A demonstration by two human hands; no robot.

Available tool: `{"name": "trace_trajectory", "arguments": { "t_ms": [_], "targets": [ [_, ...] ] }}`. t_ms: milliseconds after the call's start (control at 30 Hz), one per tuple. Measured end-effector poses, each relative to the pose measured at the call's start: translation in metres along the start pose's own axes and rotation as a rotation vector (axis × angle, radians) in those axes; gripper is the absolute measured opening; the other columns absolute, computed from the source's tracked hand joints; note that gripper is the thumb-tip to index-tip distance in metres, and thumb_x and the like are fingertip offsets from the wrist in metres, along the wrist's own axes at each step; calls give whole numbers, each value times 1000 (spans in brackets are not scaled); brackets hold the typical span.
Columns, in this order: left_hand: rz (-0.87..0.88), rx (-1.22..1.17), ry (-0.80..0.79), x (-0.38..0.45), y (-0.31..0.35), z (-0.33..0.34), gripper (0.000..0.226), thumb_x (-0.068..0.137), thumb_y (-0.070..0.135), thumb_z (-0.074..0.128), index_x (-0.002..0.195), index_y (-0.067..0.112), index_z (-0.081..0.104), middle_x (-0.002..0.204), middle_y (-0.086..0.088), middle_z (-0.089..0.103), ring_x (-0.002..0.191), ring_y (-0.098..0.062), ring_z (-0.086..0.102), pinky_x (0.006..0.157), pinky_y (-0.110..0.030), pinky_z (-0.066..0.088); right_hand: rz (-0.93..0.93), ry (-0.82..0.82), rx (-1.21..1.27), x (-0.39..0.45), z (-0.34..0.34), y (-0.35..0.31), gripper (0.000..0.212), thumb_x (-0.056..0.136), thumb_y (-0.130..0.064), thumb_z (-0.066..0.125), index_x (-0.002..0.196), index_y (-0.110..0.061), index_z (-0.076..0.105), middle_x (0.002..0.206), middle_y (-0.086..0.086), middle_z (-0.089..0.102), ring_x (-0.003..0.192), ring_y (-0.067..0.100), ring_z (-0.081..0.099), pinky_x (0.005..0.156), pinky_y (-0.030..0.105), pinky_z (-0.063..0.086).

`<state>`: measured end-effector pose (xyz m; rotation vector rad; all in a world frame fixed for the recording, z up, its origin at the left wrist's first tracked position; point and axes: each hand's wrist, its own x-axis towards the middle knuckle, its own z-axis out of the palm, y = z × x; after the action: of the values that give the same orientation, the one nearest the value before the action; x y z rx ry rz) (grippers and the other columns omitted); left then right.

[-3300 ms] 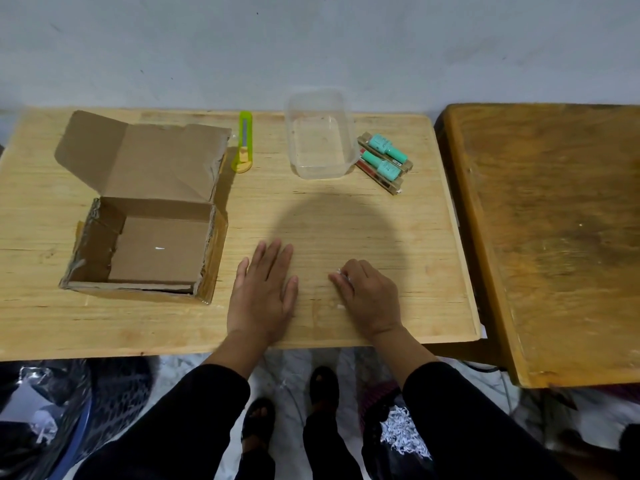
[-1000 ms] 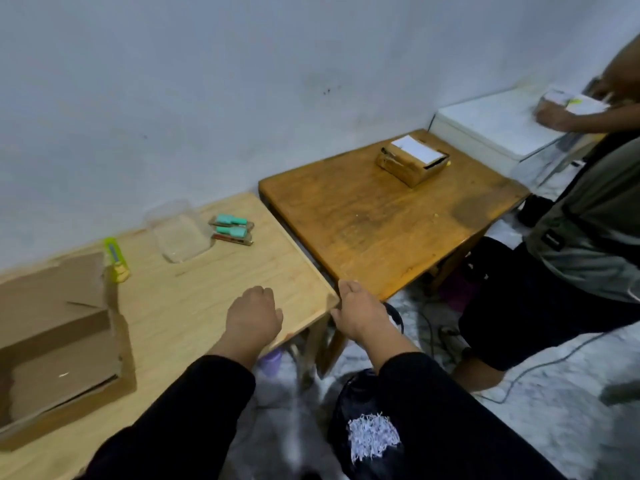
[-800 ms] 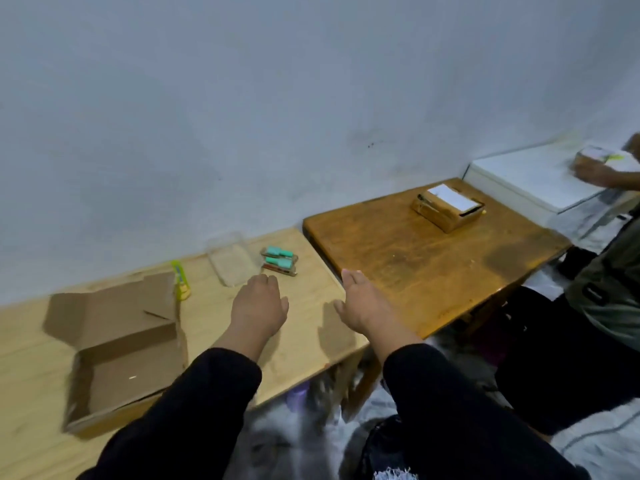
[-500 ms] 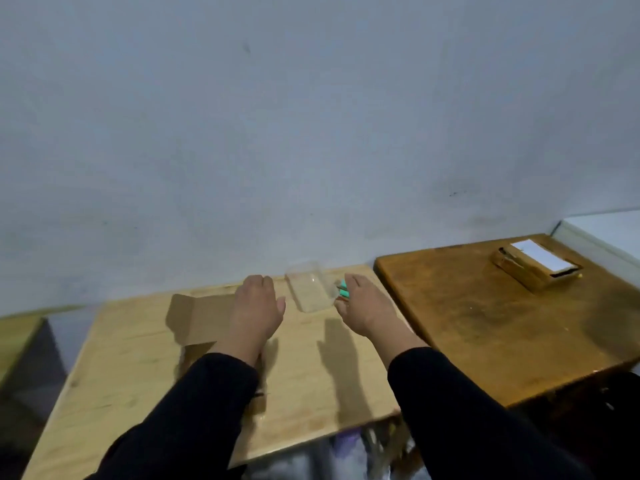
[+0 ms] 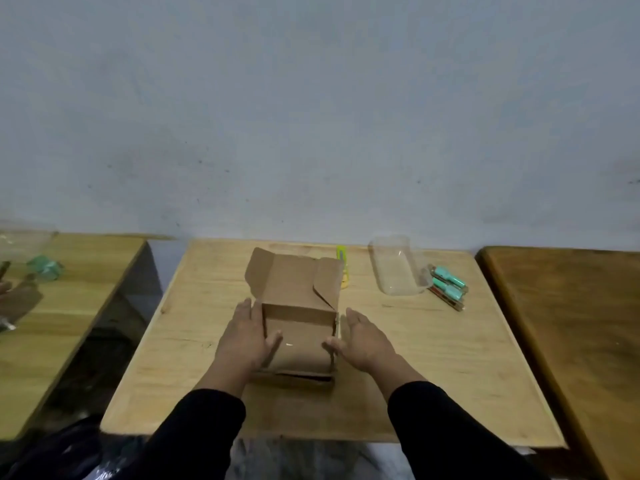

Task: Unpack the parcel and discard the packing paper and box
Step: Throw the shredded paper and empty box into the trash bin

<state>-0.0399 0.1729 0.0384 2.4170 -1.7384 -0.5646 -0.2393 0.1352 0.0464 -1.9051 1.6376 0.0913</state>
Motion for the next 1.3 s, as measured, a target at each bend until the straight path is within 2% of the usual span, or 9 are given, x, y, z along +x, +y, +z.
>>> {"name": "trace_trajectory", "arguments": {
  "t_ms": [100,200,300,500,633,867,967,1067,1300],
  "targets": [
    [-38,-114,-87,4,-10,14,89,88,49,50,147,12,-5,157,-9,0,145,-23,4,118,-39,15,51,-30,59,9,17,2,76,87,-48,52,146,-15,17,153,5,26,138,23,31,111,35,29],
    [17,-244,-143,5,-21,24,96,85,40,59,147,11,-8,156,-11,8,143,-25,16,117,-39,21,63,-25,115,12,31,0,63,91,-39,47,144,-18,21,147,7,36,131,26,40,107,36,34],
    [61,-320,-132,6,-26,26,99,81,34,67,148,15,-4,152,-10,24,137,-26,30,112,-41,30,98,12,184,10,42,-4,58,95,-34,39,146,-19,17,148,8,37,131,26,40,109,36,34],
    [144,-345,-157,7,-23,20,99,75,43,70,146,22,5,145,-10,38,130,-27,41,105,-45,41,235,106,282,-7,55,-10,56,96,-25,38,147,-14,17,143,15,43,127,30,44,107,35,36],
    [267,-344,-204,3,-8,16,100,76,42,70,148,17,5,142,-10,42,126,-28,44,104,-36,39,317,224,354,-33,51,-4,55,96,-21,36,147,-13,17,137,18,49,122,34,48,103,33,38],
    [586,-335,-395,-25,62,14,102,77,30,73,149,22,0,145,-5,41,127,-22,46,99,-21,34,565,463,501,-108,25,47,51,98,-20,35,146,-17,20,129,20,55,118,36,51,98,32,40],
    [717,-232,-483,-47,102,28,102,78,24,71,148,22,-4,145,-9,43,124,-26,49,98,-22,37,697,537,562,-152,18,81,49,99,-21,34,147,-20,21,133,20,51,120,36,49,101,34,39],
    [796,-184,-592,-75,140,50,105,78,25,70,147,28,-8,137,-11,51,118,-26,53,93,-22,40,774,567,561,-199,20,121,49,99,-20,33,147,-17,21,137,22,49,123,38,46,101,35,38],
    [988,-76,-783,-154,218,119,105,80,28,69,146,28,-13,139,-5,48,114,-17,55,87,-15,38,935,617,659,-300,54,210,48,99,-15,34,146,-14,25,140,18,47,127,34,44,99,30,37]
  ]
}}
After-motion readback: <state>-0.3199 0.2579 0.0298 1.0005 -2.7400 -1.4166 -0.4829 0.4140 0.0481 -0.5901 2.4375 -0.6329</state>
